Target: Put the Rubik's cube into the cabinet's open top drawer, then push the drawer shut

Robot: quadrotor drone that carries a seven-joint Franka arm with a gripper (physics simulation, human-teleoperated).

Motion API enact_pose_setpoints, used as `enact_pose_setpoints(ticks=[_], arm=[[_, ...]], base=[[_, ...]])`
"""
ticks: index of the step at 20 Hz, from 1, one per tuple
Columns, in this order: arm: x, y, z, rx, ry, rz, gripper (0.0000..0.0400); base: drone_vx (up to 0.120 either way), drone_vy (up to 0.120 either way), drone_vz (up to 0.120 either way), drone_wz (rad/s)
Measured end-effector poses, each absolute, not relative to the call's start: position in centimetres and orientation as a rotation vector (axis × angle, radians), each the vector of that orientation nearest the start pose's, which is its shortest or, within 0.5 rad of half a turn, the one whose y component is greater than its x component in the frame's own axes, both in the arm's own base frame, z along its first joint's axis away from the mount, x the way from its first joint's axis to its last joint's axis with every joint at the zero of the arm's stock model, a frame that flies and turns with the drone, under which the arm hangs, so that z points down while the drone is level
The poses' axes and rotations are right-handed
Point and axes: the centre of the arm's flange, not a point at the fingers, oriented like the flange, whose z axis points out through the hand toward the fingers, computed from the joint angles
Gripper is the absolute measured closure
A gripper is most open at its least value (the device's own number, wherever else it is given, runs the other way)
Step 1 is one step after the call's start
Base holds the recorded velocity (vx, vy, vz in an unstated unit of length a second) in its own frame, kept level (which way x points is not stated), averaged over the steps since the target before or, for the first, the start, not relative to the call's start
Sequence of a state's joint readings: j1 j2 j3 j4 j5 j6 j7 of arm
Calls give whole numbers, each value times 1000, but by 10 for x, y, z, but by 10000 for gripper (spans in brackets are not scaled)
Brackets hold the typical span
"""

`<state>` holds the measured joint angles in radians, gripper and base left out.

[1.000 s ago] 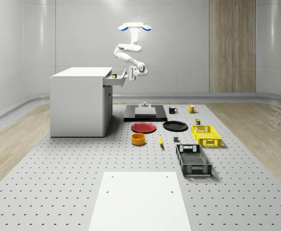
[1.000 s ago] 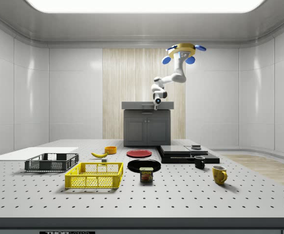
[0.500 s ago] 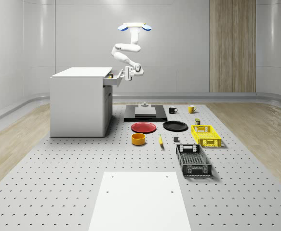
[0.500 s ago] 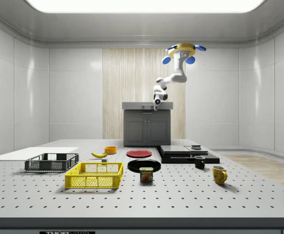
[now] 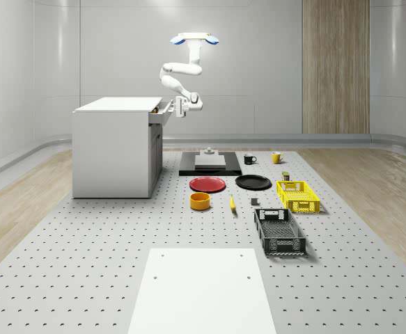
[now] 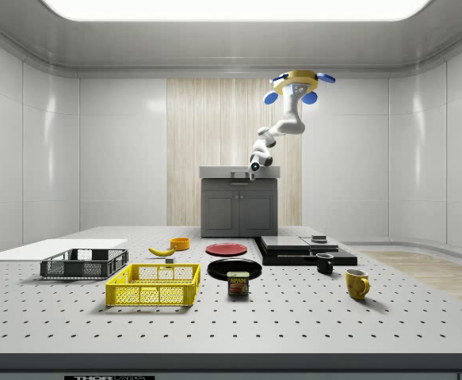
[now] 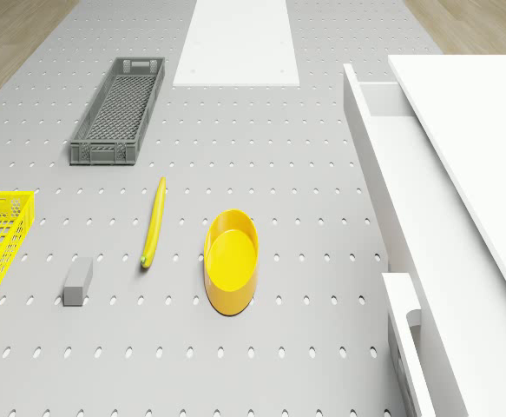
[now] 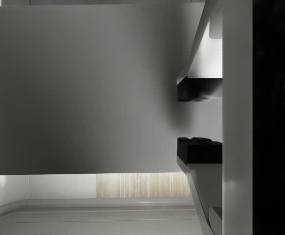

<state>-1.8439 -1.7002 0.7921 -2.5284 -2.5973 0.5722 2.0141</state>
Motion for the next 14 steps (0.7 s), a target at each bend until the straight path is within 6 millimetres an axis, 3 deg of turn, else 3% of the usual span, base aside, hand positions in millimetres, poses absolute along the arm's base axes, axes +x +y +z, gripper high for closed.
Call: enact_pose_setpoints(ticks=[3,5,11,14], arm=[[311,132,668,-1480,617,621,295],[300,139,679,-1471,643,652,294],[317,169,680,-1478,622,628,295],[325,181,683,-1480,617,622,295]], base=[[0,0,0,0],[0,0,0,0],[0,0,0,0],[0,93,0,0]])
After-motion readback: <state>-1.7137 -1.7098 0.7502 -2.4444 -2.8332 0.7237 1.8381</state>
